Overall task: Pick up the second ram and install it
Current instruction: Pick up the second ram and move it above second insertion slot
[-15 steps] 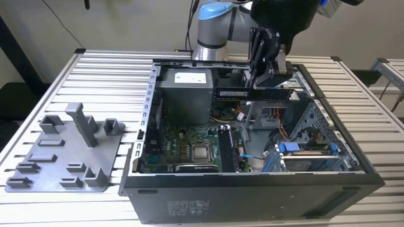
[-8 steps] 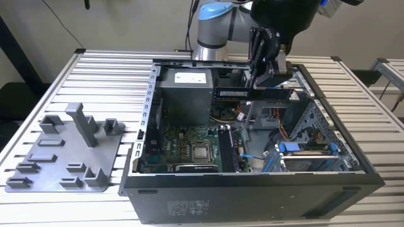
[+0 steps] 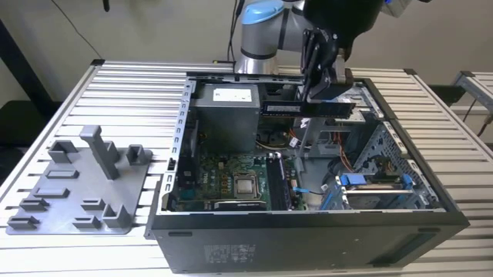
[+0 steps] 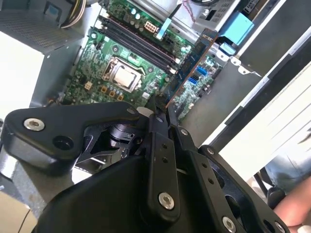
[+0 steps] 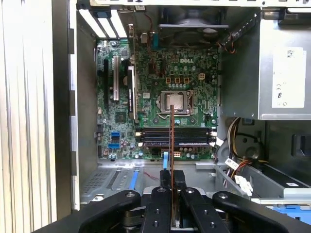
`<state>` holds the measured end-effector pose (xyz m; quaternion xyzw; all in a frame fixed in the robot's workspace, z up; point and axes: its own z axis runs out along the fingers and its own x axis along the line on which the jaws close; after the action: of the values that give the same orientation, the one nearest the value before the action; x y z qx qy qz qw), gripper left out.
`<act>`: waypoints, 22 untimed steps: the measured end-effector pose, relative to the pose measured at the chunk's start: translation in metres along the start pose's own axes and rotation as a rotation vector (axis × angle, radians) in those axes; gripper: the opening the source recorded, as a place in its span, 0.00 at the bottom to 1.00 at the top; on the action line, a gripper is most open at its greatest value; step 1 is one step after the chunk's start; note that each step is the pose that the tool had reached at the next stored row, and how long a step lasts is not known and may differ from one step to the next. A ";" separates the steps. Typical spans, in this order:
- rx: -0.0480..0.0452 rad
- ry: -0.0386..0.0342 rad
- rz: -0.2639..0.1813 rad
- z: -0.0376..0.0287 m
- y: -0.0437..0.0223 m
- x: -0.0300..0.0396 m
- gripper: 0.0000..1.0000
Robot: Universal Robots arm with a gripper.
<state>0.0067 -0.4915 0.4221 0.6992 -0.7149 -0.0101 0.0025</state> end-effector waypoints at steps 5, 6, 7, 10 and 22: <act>0.0000 0.0000 0.000 0.0002 0.0003 -0.0109 0.14; 0.0000 0.0000 0.000 0.0002 0.0003 -0.0133 0.14; 0.0000 0.0000 0.000 0.0002 0.0003 -0.0157 0.14; 0.0000 0.0000 0.000 0.0004 0.0005 -0.0231 0.14; 0.0000 0.0000 0.000 0.0008 0.0011 -0.0499 0.14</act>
<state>0.0067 -0.4416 0.4218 0.6992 -0.7149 -0.0101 0.0025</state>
